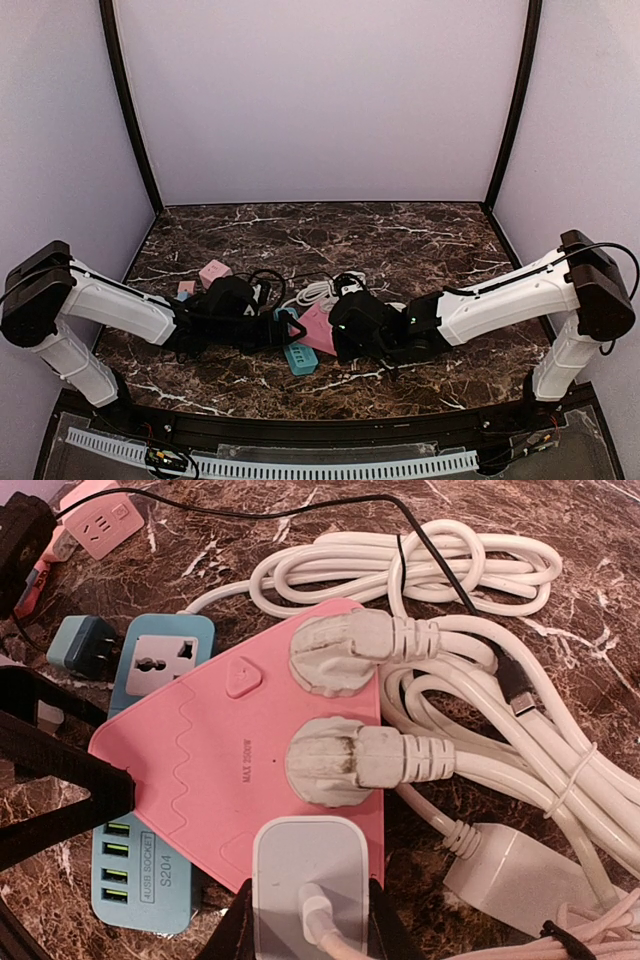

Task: Pull the plug off the socket
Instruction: Move the socket to the center of the board, then remove the plug from the socket.

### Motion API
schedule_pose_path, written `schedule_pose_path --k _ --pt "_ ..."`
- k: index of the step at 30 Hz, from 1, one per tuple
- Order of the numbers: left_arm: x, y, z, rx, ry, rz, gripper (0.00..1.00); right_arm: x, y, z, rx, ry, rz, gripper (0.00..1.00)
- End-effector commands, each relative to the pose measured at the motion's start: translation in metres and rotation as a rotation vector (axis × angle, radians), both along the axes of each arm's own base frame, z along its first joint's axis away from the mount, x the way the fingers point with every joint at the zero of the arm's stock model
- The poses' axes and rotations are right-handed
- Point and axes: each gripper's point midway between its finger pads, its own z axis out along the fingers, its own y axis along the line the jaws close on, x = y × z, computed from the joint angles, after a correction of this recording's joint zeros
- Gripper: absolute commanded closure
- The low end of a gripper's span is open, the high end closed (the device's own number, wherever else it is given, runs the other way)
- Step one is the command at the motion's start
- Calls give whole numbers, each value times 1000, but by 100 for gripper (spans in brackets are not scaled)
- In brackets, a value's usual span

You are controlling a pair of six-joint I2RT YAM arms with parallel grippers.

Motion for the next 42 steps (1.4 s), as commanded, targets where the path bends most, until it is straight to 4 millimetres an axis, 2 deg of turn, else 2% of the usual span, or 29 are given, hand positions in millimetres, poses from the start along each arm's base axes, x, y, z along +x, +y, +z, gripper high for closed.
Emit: schedule_pose_path --k 1,6,13,17,36,42 --pt "-1 5 -8 14 0 18 13 0 10 0 43 -1 17 100" --pt "1 6 -11 22 -1 29 15 -2 8 -2 46 5 15 100" --pt "2 6 -15 19 9 32 28 -3 7 -3 50 10 10 100" --pt "2 8 -17 24 11 41 32 -3 4 -3 61 15 -1 100" --pt "-4 17 -37 66 47 51 36 -3 -5 -3 214 129 -76 100" --pt "-5 19 -40 74 52 52 38 -2 -6 4 275 130 -82 100"
